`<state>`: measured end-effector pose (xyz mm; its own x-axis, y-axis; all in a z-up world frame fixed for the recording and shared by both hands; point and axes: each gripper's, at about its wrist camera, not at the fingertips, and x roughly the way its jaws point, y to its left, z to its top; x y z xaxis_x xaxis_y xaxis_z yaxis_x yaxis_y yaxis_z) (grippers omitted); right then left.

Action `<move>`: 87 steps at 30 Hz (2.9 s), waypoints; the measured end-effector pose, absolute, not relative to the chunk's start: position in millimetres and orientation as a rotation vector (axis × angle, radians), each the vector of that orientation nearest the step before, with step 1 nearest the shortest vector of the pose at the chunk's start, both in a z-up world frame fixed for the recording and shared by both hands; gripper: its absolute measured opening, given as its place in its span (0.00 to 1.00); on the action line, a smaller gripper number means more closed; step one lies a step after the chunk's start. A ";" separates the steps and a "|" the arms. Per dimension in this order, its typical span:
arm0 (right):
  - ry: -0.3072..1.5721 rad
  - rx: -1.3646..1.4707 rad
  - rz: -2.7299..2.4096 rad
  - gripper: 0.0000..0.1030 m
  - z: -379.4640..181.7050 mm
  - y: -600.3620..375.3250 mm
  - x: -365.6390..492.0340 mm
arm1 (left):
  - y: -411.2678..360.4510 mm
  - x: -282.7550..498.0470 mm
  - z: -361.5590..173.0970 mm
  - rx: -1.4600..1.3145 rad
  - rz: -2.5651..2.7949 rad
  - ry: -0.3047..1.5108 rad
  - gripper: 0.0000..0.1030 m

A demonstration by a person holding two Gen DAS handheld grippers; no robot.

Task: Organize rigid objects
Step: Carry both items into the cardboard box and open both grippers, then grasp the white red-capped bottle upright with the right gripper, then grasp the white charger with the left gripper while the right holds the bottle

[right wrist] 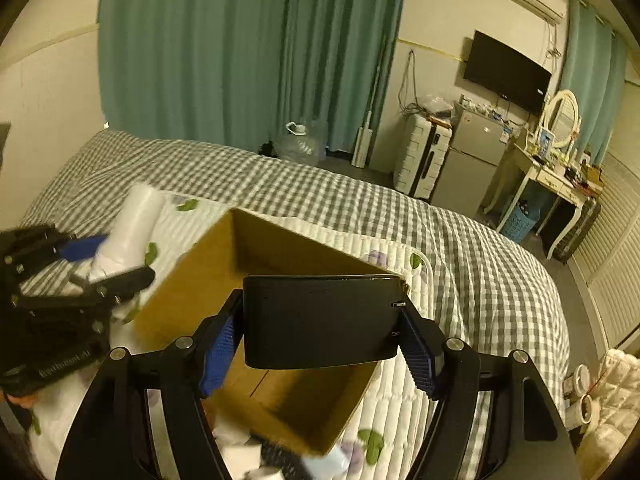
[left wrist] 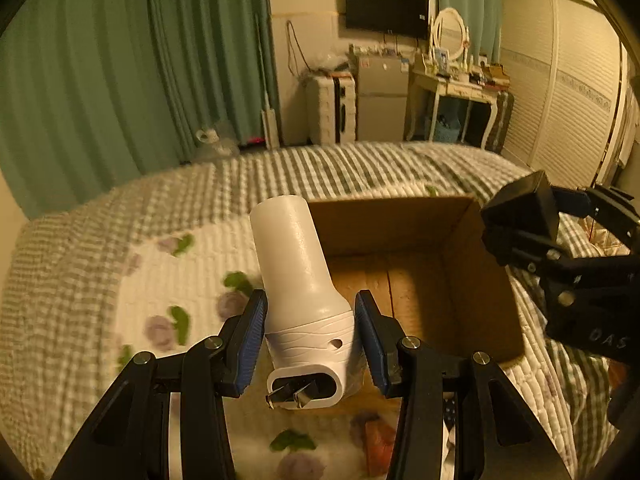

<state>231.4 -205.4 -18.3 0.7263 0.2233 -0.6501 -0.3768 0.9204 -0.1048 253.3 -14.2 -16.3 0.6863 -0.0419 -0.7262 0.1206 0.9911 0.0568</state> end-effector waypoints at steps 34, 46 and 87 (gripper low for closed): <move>0.713 -0.152 0.283 0.85 -8.0 -248.9 215.4 | -8.1 162.3 21.3 0.136 0.002 0.749 0.96; 0.863 -0.178 0.294 0.85 -49.0 -269.8 108.9 | 9.9 94.9 -11.9 -0.003 0.007 0.817 0.96; 0.983 -0.385 0.353 0.35 -165.5 -276.6 143.0 | -92.9 169.5 -163.6 0.010 -0.077 1.089 0.93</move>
<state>143.0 -276.6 -165.5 0.5086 0.1139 -0.8535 -0.4549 0.8771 -0.1540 169.5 -92.9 -163.6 0.4614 -0.0582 -0.8853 0.0677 0.9972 -0.0303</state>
